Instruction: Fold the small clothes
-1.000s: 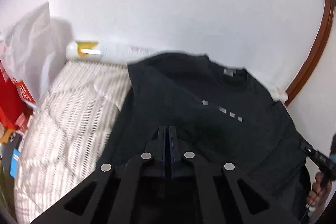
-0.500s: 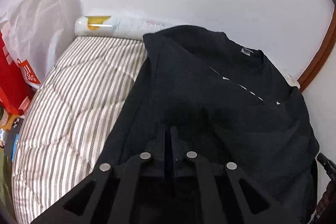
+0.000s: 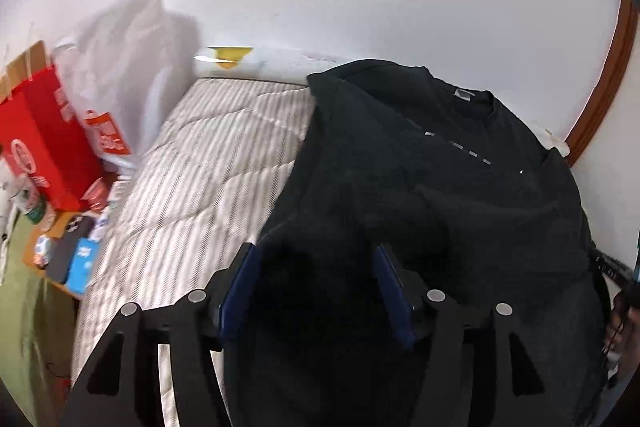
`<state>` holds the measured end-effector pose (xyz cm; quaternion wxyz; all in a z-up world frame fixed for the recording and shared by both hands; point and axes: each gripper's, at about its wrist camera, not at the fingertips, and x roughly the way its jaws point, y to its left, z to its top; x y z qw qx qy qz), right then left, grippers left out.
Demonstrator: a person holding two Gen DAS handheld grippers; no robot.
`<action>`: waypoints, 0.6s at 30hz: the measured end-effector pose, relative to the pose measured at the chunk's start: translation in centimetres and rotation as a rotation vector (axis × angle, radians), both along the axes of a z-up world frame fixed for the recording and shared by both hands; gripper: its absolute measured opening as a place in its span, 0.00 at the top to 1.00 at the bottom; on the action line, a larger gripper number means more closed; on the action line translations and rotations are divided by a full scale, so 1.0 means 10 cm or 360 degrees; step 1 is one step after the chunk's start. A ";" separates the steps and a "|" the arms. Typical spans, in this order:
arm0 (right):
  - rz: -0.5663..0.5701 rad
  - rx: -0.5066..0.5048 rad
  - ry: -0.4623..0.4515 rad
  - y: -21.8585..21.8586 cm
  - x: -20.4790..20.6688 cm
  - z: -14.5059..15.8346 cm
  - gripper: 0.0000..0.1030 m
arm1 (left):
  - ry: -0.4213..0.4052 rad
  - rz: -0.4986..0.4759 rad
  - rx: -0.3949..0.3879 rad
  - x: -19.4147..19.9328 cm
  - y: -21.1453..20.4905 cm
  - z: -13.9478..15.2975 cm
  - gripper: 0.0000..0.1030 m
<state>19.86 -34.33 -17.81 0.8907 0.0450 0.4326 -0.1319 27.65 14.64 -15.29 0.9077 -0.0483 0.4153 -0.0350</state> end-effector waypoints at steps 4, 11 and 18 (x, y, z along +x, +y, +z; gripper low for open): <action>-0.0091 -0.0050 0.0026 -0.01 -0.13 0.12 0.79 | 0.0028 0.0026 0.0013 -0.26 0.14 -0.05 0.41; -0.0014 -0.0092 -0.0005 0.11 -0.83 0.30 0.55 | 0.0085 0.0061 -0.0080 -0.73 0.33 -0.20 0.41; -0.0031 -0.0020 -0.0042 0.11 -1.58 0.29 0.49 | 0.0057 0.0033 -0.0079 -1.30 0.32 -0.34 0.41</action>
